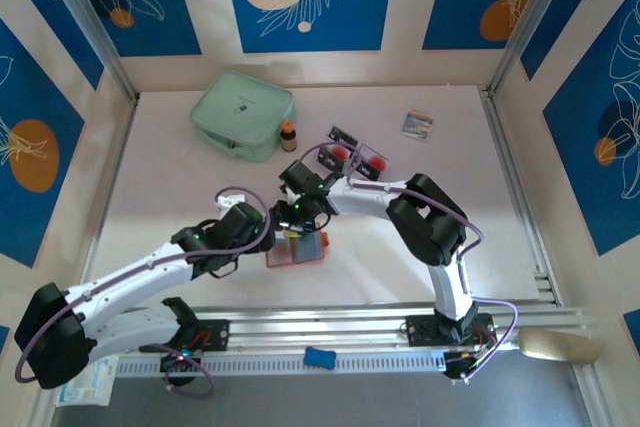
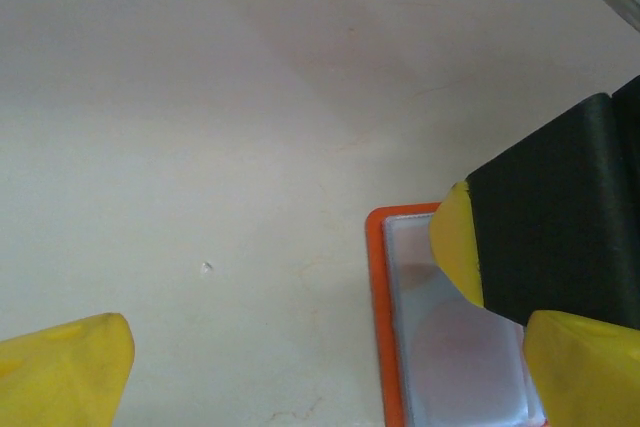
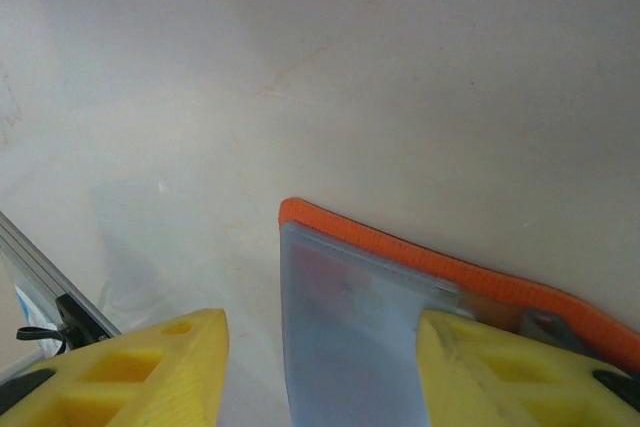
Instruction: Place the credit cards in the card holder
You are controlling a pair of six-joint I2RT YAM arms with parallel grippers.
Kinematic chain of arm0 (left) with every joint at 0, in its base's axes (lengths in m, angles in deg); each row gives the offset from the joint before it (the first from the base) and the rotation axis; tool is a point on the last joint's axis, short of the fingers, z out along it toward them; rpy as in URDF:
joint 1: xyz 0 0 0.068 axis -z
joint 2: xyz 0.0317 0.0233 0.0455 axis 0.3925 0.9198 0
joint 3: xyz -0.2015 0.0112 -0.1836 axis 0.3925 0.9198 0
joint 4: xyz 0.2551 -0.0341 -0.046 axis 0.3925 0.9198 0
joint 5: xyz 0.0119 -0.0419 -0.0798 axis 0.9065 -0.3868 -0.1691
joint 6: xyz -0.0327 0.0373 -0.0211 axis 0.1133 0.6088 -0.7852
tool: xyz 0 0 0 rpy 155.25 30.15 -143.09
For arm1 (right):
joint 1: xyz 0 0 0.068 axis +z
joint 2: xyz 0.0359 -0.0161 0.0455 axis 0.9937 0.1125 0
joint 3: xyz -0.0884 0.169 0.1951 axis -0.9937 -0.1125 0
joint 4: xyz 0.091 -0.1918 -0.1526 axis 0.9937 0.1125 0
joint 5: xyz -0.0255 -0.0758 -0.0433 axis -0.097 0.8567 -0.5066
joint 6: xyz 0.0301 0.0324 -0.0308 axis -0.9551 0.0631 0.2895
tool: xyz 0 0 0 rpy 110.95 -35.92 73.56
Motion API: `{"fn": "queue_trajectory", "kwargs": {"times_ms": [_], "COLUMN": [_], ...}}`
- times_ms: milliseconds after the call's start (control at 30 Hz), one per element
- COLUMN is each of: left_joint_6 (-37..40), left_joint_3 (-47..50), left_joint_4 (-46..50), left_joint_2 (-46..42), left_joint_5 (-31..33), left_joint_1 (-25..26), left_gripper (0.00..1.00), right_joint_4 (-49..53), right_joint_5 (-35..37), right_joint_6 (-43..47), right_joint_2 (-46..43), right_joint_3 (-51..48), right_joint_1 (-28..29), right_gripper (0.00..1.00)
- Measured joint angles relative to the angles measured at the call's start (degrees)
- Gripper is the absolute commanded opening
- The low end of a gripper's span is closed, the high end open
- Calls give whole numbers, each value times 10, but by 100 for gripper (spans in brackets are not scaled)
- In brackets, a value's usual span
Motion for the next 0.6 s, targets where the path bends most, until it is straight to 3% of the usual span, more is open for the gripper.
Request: {"fn": "queue_trajectory", "kwargs": {"times_ms": [67, 100, 233, 267, 433, 600], "left_joint_6": [0, 0, -1, 0, -1, -10], "left_joint_3": [0, 0, -2, -2, -5, -18], "left_joint_4": [3, 3, 0, 0, 2, -3], "left_joint_2": [-3, -5, -10, -6, 37, 72], "left_joint_5": [-1, -2, -5, -6, -15, -26], "left_joint_1": [-4, -6, -11, -12, -14, -15], "left_gripper": [100, 100, 100, 100, 100, 100], "right_joint_4": [1, 2, 40, 47, 98, 182], "right_joint_5": [3, 7, 33, 33, 26, 24], "right_joint_6": [-5, -6, -20, -24, -52, -79], "right_joint_2": [-3, -10, -60, -74, -143, -150], "right_joint_3": [-3, -6, -18, -18, 24, 103], "right_joint_1": [-2, -3, -17, -21, -42, -62], "right_gripper": [69, 82, 87, 100, 99, 99]}}
